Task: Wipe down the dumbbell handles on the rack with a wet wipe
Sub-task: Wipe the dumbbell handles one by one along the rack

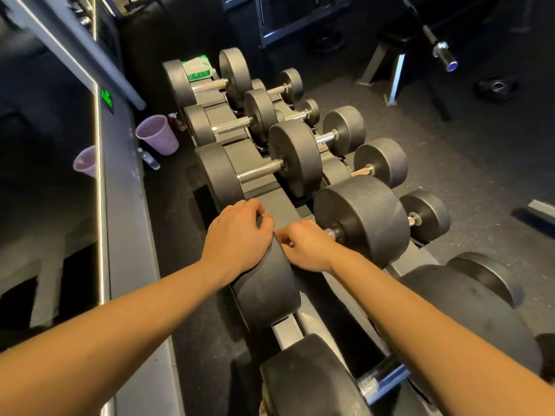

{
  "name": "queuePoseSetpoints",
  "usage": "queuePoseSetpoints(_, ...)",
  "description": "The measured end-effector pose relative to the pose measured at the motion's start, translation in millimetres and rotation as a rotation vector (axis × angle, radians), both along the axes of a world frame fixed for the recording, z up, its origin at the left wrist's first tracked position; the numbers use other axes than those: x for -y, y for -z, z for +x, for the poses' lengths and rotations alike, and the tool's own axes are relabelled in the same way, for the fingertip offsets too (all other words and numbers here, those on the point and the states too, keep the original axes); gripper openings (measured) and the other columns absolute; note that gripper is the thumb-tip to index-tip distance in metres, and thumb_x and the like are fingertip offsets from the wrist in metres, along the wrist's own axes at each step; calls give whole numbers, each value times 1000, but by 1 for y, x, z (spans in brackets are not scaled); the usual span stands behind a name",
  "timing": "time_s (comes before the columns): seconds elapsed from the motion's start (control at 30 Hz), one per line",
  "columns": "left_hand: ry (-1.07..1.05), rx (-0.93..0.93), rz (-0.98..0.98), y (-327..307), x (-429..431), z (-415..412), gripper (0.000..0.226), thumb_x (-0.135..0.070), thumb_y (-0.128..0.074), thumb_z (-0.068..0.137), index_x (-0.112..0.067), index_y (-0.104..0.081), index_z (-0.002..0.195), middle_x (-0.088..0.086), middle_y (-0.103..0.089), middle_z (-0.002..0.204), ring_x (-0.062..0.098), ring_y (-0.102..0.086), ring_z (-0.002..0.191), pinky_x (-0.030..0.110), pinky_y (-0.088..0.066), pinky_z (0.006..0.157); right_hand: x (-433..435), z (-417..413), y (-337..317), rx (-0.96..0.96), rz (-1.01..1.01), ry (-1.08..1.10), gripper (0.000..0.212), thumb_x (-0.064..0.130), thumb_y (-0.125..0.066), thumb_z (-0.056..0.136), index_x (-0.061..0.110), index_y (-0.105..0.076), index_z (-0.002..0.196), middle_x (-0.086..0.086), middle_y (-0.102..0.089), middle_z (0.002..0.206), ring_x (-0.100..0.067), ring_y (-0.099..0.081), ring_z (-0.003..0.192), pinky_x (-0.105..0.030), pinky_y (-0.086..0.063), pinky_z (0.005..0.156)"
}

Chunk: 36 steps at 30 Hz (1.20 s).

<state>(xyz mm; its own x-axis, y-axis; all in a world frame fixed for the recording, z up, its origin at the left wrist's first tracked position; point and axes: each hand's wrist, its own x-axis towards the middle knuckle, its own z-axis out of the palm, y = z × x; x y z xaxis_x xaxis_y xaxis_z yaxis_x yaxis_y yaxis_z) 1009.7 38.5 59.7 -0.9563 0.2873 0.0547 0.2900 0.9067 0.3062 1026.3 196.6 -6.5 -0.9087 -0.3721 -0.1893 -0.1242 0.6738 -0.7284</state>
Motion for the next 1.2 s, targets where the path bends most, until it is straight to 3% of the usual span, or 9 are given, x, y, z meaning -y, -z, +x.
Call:
queuePoseSetpoints(0.1,13,-6,-19,0,0,-1,20,-38,-47,102,-25,-62,102,-8,-61,93,10,-57,85,29,-46,75,-12,29,12,-349,98,116,9,32,-61,99,31,-64,91,12,-64,92,-9,-53,97,-33,-29,113)
queuePoseSetpoints(0.2,23,-4,-27,2,1,-1,20,-38,-45,102,-25,-61,100,-10,-60,91,10,-56,83,30,-49,74,-3,56,28,-491,162,376,7,32,-63,96,27,-65,92,11,-60,96,-9,-51,93,-28,-42,94)
queuePoseSetpoints(0.37,34,-3,-40,1,-2,-1,20,-36,-44,103,-25,-60,97,-9,-59,89,9,-55,79,30,-49,72,28,67,30,-65,-410,898,16,15,-65,96,18,-62,80,4,-61,83,-2,-58,75,-10,-43,67)
queuePoseSetpoints(0.67,51,-10,-56,1,-1,-2,22,-36,-42,103,-24,-61,101,-8,-59,89,10,-56,81,37,-54,75,30,58,27,781,-1198,1150,13,-13,-58,86,-7,-69,83,-14,-66,67,-19,-54,55,-24,-40,47)
queuePoseSetpoints(0.77,52,-12,-52,3,-1,-2,23,-37,-43,103,-24,-62,101,-8,-60,88,9,-57,80,35,-53,75,10,40,28,716,-1513,1513,25,-24,-44,89,-23,-59,109,-43,-64,106,-41,-69,100,-36,-59,75)
queuePoseSetpoints(0.83,52,-17,-46,4,0,-2,23,-37,-43,103,-24,-62,102,-9,-60,89,9,-57,81,33,-52,75,7,32,26,662,-1653,1657,27,-24,-43,92,-19,-57,114,-39,-56,132,-46,-57,125,-50,-53,99)
queuePoseSetpoints(0.93,54,-23,-37,5,1,-3,22,-37,-44,103,-25,-62,101,-9,-60,89,9,-57,80,32,-52,75,23,42,19,771,-1652,1552,31,-21,-46,92,-18,-57,121,-34,-65,117,-41,-68,111,-48,-56,97)
queuePoseSetpoints(1.07,50,-31,-46,6,2,-4,21,-37,-44,103,-26,-62,102,-10,-60,89,8,-56,80,29,-48,72,39,59,24,874,-1348,1266,21,-11,-58,89,-12,-70,106,-13,-68,66,-13,-59,45,-23,-49,47)
queuePoseSetpoints(1.2,41,-27,-38,6,2,-3,21,-36,-45,104,-25,-63,101,-9,-61,90,7,-57,80,24,-42,71,10,40,34,761,-1447,1580,14,-7,-59,96,-5,-66,107,-21,-73,94,-29,-74,84,-39,-63,72)
